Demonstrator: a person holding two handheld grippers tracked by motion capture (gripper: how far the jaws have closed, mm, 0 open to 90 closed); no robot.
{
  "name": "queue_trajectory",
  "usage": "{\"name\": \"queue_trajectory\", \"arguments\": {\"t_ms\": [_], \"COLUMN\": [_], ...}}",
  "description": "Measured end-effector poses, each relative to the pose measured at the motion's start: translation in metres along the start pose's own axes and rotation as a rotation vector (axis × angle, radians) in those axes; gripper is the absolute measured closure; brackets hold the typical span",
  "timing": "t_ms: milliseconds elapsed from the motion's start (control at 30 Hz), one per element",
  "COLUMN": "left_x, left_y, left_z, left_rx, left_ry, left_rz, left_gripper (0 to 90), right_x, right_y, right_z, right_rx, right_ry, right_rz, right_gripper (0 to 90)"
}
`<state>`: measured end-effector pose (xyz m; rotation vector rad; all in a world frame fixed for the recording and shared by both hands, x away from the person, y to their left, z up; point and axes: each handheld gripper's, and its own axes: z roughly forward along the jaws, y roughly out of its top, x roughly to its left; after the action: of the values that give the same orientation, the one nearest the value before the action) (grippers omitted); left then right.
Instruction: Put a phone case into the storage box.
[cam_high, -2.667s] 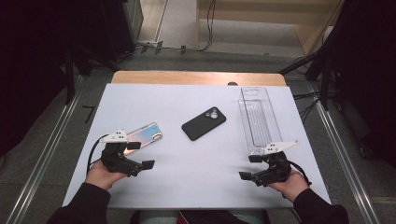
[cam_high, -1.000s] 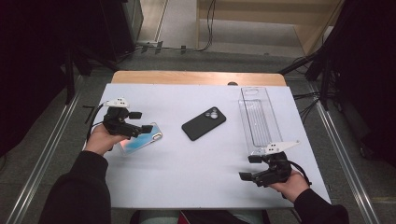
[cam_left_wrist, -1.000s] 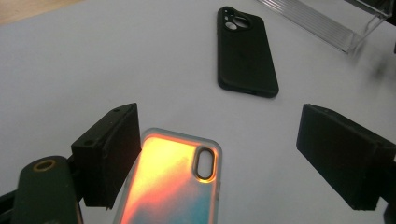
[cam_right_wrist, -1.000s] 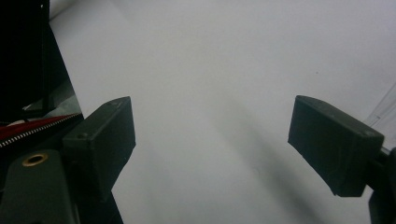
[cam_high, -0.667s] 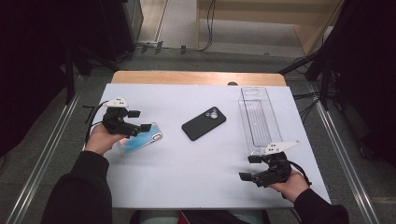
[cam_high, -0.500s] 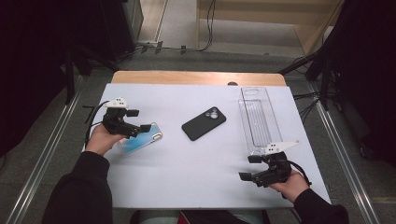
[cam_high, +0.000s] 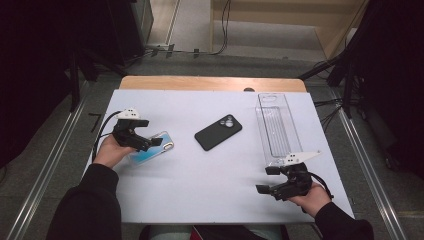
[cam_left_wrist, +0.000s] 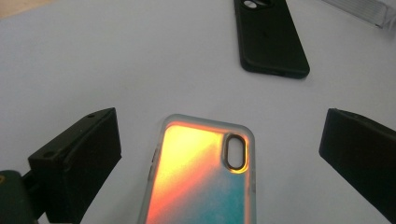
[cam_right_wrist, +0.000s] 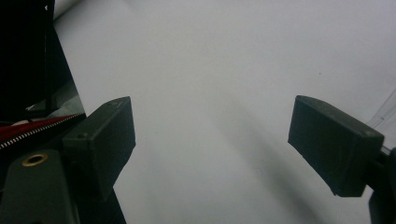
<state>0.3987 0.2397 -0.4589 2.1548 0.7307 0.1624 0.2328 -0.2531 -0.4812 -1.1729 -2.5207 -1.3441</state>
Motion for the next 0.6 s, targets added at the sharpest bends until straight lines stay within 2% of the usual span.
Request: {"name": "queue_trajectory", "arguments": {"t_ms": [233, 333, 433, 533, 600], "left_x": [0.007, 0.008, 0.009, 0.009, 0.010], "left_y": [-0.012, -0.016, -0.019, -0.021, -0.022], "left_z": [0.004, 0.007, 0.008, 0.009, 0.011], "left_rx": [0.013, 0.026, 0.049, 0.040, 0.041], "left_ry": [-0.004, -0.011, 0.008, 0.006, 0.005], "left_rz": [-0.016, -0.005, 0.008, 0.010, -0.004], "left_gripper": [0.0, 0.0, 0.0, 0.0, 0.0], "right_x": [0.000, 0.000, 0.000, 0.000, 0.001], "right_y": [0.000, 0.000, 0.000, 0.000, 0.000], "right_z": [0.000, 0.000, 0.000, 0.001, 0.001], "right_rx": [0.003, 0.003, 0.003, 0.004, 0.005], "right_ry": [0.002, 0.003, 0.003, 0.002, 0.004], "right_rz": [-0.001, -0.001, -0.001, -0.001, 0.001], "right_gripper": [13.2, 13.2, 13.1, 13.1, 13.2]}}
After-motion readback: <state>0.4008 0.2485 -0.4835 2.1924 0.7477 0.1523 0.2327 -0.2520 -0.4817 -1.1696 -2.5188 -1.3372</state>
